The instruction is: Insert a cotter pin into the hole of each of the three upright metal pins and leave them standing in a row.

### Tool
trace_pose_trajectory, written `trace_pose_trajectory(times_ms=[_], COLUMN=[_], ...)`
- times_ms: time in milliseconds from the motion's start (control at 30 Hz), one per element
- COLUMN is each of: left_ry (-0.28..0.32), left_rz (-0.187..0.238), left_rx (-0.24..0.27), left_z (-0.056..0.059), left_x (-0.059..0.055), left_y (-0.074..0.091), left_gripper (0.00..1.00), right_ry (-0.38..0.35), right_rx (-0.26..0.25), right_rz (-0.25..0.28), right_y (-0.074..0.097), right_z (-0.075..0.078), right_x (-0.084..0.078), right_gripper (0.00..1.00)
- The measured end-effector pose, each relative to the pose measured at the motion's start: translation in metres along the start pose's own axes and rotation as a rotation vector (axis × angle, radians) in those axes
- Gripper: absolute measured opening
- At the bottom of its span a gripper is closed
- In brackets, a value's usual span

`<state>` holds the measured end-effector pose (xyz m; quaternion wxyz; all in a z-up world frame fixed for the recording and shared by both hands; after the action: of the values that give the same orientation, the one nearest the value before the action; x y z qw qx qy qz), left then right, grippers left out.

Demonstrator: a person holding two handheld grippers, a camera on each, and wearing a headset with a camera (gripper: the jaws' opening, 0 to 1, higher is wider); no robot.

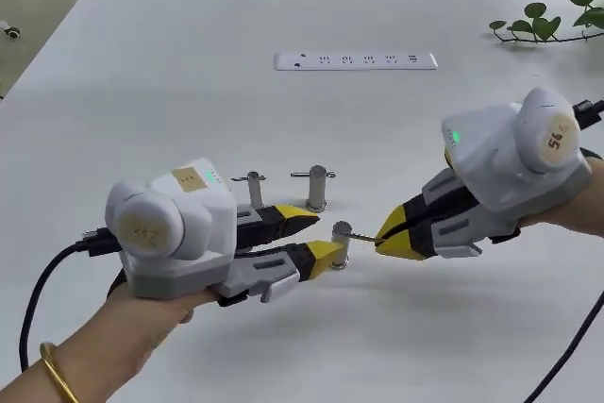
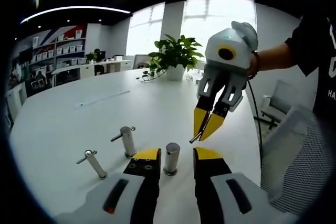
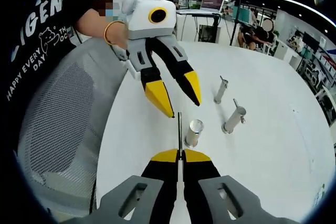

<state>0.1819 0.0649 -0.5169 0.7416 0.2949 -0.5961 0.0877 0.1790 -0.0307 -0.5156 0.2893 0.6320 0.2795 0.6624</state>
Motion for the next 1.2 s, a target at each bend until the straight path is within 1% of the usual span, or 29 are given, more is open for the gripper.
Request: trace_pose_trajectory(times_ms=[100, 133, 200, 333, 400, 467, 633, 800, 1100, 1200], left_ry=[-0.018, -0.023, -0.029, -0.028, -0.03, -0.019, -0.018, -0.015, -0.009, -0.022], left_rz=[-0.019, -0.029, -0.037, -0.064, -0.078, -0.081, -0.086, -0.1, -0.12, -0.123], left_rx=[0.01, 0.014, 0.014, 0.014, 0.031, 0.042, 0.046, 0.052, 0.049, 0.051], left_z=[0.0, 0.001, 0.002, 0.004, 0.001, -0.001, -0.004, -0.008, -0.009, -0.008], left_x=[-0.004, -0.006, -0.008, -0.014, -0.018, -0.02, -0.021, -0.026, -0.031, -0.032], left_y=[-0.007, -0.009, -0.013, -0.02, -0.024, -0.026, -0.031, -0.035, -0.038, -0.039], left_gripper=[0.23, 0.23, 0.22, 0.21, 0.21, 0.21, 0.2, 0.17, 0.14, 0.14], right_ry=[0.005, 0.009, 0.016, 0.005, 0.011, 0.011, 0.023, 0.032, 0.051, 0.052], right_rx=[-0.008, -0.014, -0.021, -0.024, -0.026, -0.03, -0.039, -0.032, -0.033, -0.026], right_rz=[-0.028, -0.052, -0.077, -0.095, -0.112, -0.116, -0.125, -0.129, -0.124, -0.12], right_y=[0.001, 0.0, 0.0, -0.001, -0.001, -0.001, -0.002, -0.005, -0.006, -0.007], right_z=[0.002, 0.004, 0.008, 0.009, 0.01, 0.012, 0.018, 0.02, 0.027, 0.027], right_x=[-0.006, -0.01, -0.018, -0.024, -0.027, -0.028, -0.03, -0.031, -0.025, -0.024], right_gripper=[0.0, 0.0, 0.0, 0.0, 0.0, 0.0, 0.0, 0.0, 0.0, 0.0])
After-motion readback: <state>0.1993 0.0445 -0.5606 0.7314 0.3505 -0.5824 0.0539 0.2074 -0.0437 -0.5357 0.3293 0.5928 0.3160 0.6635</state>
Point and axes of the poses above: the centre of the closed fingertips' face, and the gripper's own axes: y roughly backward along the fingers, z roughly to its right, x roughly out of its top, the point moved 4 cm from there along y, roughly backward along the fingers, and after that the axes turned 2 degrees about z, right-handed, at the moved point
